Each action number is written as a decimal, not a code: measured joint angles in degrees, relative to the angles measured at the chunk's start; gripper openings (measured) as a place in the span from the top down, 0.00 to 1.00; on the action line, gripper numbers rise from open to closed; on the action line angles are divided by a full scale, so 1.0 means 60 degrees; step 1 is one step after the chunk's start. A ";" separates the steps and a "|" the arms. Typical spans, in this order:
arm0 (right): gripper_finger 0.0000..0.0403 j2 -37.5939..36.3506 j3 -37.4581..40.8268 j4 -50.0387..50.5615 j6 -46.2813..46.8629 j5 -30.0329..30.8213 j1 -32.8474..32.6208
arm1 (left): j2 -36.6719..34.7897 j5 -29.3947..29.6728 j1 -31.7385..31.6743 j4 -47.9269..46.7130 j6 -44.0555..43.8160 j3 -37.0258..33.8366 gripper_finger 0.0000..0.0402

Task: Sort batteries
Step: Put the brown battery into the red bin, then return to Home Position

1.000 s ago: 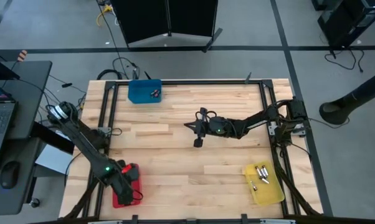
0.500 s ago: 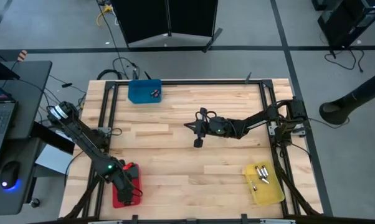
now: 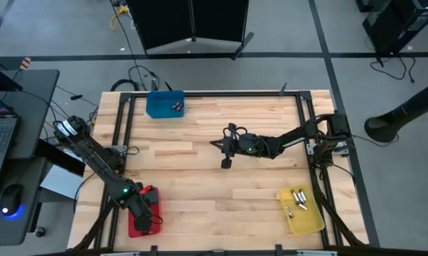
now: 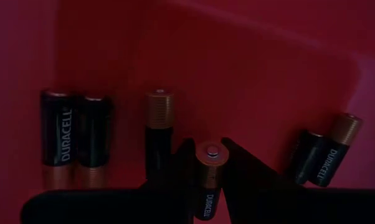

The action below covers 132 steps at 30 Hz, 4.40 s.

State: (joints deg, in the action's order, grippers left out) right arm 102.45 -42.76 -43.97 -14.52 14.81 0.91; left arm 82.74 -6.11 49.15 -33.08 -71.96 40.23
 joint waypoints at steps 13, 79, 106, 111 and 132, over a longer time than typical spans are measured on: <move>0.97 -0.0004 0.0000 0.0047 0.0000 0.0000 0.0000 | 0.0004 0.0007 0.0000 0.0018 0.0007 -0.0004 0.86; 0.97 -0.0004 -0.0004 0.0011 0.0004 0.0004 -0.0004 | -0.0149 0.3045 -0.1061 -0.2465 0.2648 0.1762 0.99; 0.97 -0.0004 -0.0004 -0.0018 0.0707 -0.1517 -0.0069 | -0.4697 0.4604 -0.3301 0.3959 0.8796 -0.1655 1.00; 0.97 -0.0004 -0.0004 -0.0011 0.0684 -0.1881 -0.0054 | -0.5053 0.3305 -0.4661 0.5912 1.0534 -0.2357 1.00; 0.99 -0.2708 0.3034 -0.1190 0.1181 -0.2422 0.0585 | -0.5049 0.0447 -0.8065 1.0863 1.3178 -0.3733 0.99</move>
State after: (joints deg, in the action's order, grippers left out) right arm 86.21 -24.56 -51.11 -7.44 0.27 4.42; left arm 52.44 -3.43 0.76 32.10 7.11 17.83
